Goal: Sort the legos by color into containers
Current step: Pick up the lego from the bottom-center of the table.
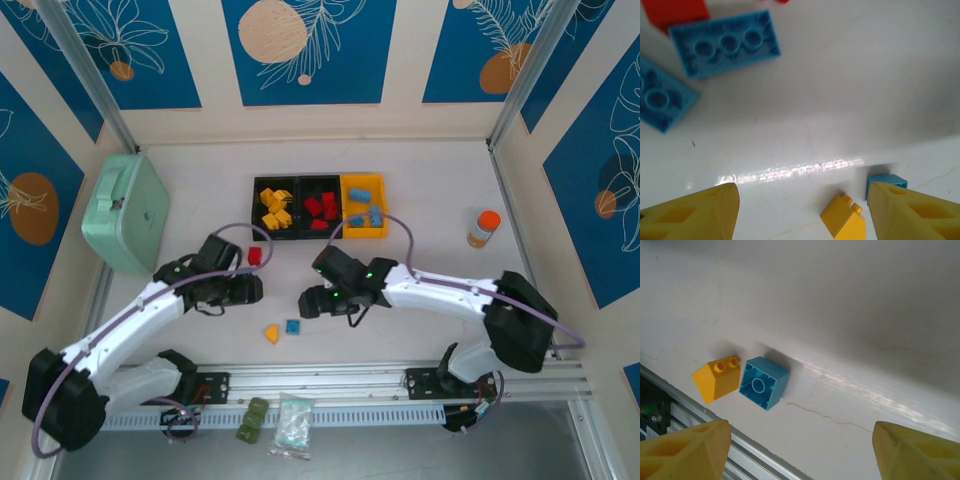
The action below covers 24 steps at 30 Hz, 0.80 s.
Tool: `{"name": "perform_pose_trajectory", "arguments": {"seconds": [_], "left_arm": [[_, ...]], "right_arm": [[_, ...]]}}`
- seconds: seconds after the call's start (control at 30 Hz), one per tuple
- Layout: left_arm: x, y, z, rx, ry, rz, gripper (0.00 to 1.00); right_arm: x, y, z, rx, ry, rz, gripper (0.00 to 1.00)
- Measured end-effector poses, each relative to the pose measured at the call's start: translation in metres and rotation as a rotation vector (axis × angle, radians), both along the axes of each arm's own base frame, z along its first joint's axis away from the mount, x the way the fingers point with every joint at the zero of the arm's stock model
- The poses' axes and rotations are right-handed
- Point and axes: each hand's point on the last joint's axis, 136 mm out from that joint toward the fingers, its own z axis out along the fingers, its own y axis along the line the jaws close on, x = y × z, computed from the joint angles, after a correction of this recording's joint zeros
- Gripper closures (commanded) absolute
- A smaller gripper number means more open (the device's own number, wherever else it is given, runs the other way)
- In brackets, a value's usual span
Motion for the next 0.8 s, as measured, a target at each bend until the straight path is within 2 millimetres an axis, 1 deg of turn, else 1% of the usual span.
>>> {"name": "perform_pose_trajectory", "arguments": {"seconds": [0.13, 0.23, 0.3, 0.47, 0.63, 0.8], "left_arm": [[-0.015, 0.010, -0.012, -0.074, 0.037, 0.096, 0.32], [-0.020, 0.013, -0.014, -0.109, 0.046, 0.138, 0.32], [-0.020, 0.014, -0.013, -0.124, 0.044, 0.154, 0.32], [-0.020, 0.015, -0.011, -0.142, 0.033, 0.169, 0.32], [-0.027, 0.016, -0.019, -0.145, 0.055, 0.183, 0.32], [-0.028, 0.017, -0.022, -0.146, 0.063, 0.191, 0.32]], "right_arm": [[-0.010, 0.025, -0.019, -0.034, 0.063, 0.064, 0.27], [-0.013, 0.040, -0.028, -0.058, 0.095, 0.100, 0.28], [-0.013, 0.047, -0.032, -0.069, 0.112, 0.114, 0.29], [-0.016, 0.047, -0.044, -0.117, 0.150, 0.122, 0.32], [-0.018, 0.045, -0.053, -0.170, 0.182, 0.120, 0.37], [-0.016, 0.042, -0.056, -0.224, 0.187, 0.112, 0.48]]}}
